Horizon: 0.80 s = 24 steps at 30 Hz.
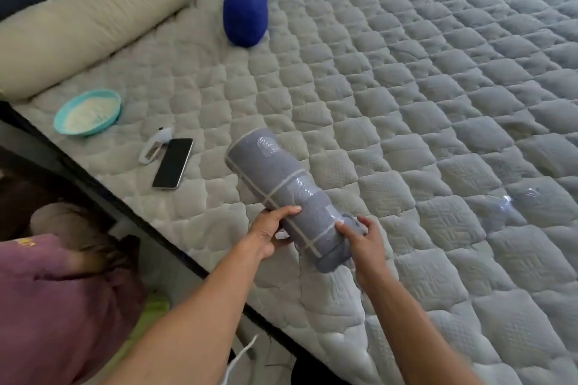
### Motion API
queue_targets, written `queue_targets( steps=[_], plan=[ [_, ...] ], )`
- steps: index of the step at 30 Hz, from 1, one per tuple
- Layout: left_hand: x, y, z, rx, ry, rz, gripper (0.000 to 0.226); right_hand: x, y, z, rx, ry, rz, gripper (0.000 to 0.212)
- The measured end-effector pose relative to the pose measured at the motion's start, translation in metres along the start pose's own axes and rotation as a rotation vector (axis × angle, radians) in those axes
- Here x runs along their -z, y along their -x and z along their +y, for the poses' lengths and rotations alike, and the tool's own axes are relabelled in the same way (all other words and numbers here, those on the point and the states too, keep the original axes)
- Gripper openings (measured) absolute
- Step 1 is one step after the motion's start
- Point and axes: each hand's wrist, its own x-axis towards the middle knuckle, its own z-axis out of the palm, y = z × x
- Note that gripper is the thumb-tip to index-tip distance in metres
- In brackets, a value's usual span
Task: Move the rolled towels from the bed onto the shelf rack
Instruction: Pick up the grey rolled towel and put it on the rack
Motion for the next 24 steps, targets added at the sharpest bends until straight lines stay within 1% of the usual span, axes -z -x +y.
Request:
queue_targets(
  steps=[2, 4, 5, 7, 9, 11, 12, 13, 14, 15, 16, 17, 18, 19, 20, 22, 24],
  plan=[
    [0.016, 0.028, -0.013, -0.037, 0.117, -0.006, 0.039, 0.000, 0.015, -0.011, 0.055, 0.019, -0.082, 0.060],
    [0.034, 0.060, -0.028, -0.057, 0.261, -0.015, 0.052, -0.003, 0.035, -0.020, 0.109, 0.071, -0.173, 0.064],
    [0.043, 0.079, -0.036, -0.067, 0.337, -0.019, 0.058, -0.006, 0.048, -0.023, 0.142, 0.107, -0.223, 0.063],
    [0.063, 0.119, -0.048, -0.114, 0.489, -0.020, 0.082, -0.016, 0.076, -0.025, 0.218, 0.217, -0.330, 0.056],
    [0.083, 0.159, -0.059, -0.184, 0.619, 0.044, 0.103, -0.028, 0.106, -0.018, 0.300, 0.324, -0.450, 0.050],
    [0.105, 0.199, -0.075, -0.263, 0.703, 0.136, 0.115, -0.041, 0.138, -0.005, 0.357, 0.379, -0.571, 0.047],
    [0.114, 0.220, -0.084, -0.308, 0.725, 0.185, 0.116, -0.047, 0.155, 0.004, 0.378, 0.393, -0.611, 0.046],
    [0.124, 0.243, -0.096, -0.351, 0.740, 0.232, 0.110, -0.052, 0.173, 0.014, 0.396, 0.413, -0.640, 0.046],
    [0.132, 0.266, -0.108, -0.395, 0.748, 0.263, 0.096, -0.055, 0.192, 0.025, 0.414, 0.430, -0.676, 0.047],
    [0.141, 0.289, -0.124, -0.433, 0.764, 0.299, 0.078, -0.057, 0.213, 0.037, 0.424, 0.457, -0.713, 0.050],
    [0.151, 0.310, -0.144, -0.466, 0.794, 0.345, 0.064, -0.056, 0.235, 0.050, 0.412, 0.487, -0.761, 0.058],
    [0.160, 0.333, -0.165, -0.500, 0.828, 0.384, 0.062, -0.054, 0.255, 0.065, 0.383, 0.518, -0.813, 0.070],
    [0.169, 0.356, -0.188, -0.535, 0.866, 0.420, 0.070, -0.051, 0.274, 0.081, 0.348, 0.551, -0.862, 0.081],
    [0.176, 0.380, -0.210, -0.558, 0.901, 0.458, 0.076, -0.048, 0.295, 0.096, 0.308, 0.579, -0.918, 0.084],
    [0.181, 0.402, -0.232, -0.571, 0.938, 0.496, 0.075, -0.045, 0.313, 0.112, 0.264, 0.613, -0.975, 0.083],
    [0.188, 0.443, -0.278, -0.600, 1.017, 0.589, 0.060, -0.041, 0.350, 0.143, 0.181, 0.684, -1.101, 0.073],
    [0.190, 0.484, -0.325, -0.635, 1.102, 0.670, 0.050, -0.035, 0.391, 0.173, 0.112, 0.727, -1.232, 0.048]
  ],
)
